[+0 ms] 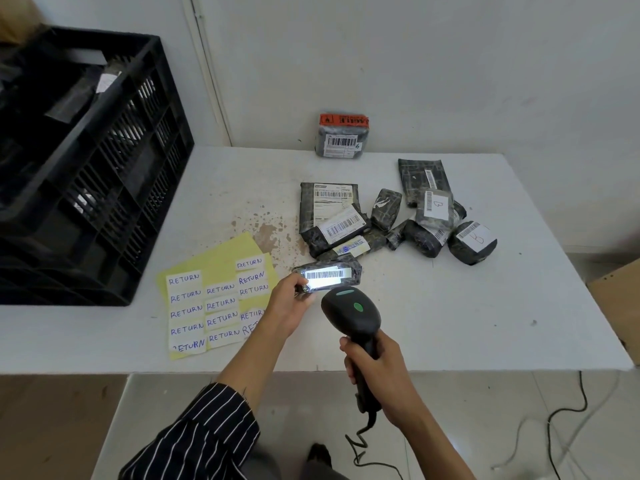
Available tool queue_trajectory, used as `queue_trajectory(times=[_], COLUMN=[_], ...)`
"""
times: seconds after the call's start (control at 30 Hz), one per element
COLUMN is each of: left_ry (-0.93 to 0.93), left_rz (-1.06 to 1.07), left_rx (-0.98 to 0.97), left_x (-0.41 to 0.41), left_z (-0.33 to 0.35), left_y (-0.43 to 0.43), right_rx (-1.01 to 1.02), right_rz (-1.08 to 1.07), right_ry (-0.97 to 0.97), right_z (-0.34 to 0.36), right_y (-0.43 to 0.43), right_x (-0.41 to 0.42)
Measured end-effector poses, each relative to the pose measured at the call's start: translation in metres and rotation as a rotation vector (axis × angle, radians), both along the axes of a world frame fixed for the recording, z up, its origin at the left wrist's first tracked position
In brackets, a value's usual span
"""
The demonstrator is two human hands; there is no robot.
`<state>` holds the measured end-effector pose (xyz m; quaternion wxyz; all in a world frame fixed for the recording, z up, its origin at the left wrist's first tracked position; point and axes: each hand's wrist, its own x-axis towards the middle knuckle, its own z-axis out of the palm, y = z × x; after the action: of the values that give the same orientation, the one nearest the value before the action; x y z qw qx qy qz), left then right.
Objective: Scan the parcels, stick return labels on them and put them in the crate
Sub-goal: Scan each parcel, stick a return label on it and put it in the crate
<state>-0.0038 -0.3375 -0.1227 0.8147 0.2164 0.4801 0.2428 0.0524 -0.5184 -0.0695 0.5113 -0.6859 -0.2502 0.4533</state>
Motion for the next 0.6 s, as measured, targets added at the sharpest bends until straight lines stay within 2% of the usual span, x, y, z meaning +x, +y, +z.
queue_trajectory(times=[0.6], left_ry=[-0.062], left_rz=[0.069], left_rx=[-0.066], left_x=[0.0043], left_z=[-0.0053], left_y=[0.0050], right_rx=[-0.016], right_rz=[-0.021], right_ry=[0.000], right_z=[-0.0005], right_y=[0.0012], right_x=[0.0009])
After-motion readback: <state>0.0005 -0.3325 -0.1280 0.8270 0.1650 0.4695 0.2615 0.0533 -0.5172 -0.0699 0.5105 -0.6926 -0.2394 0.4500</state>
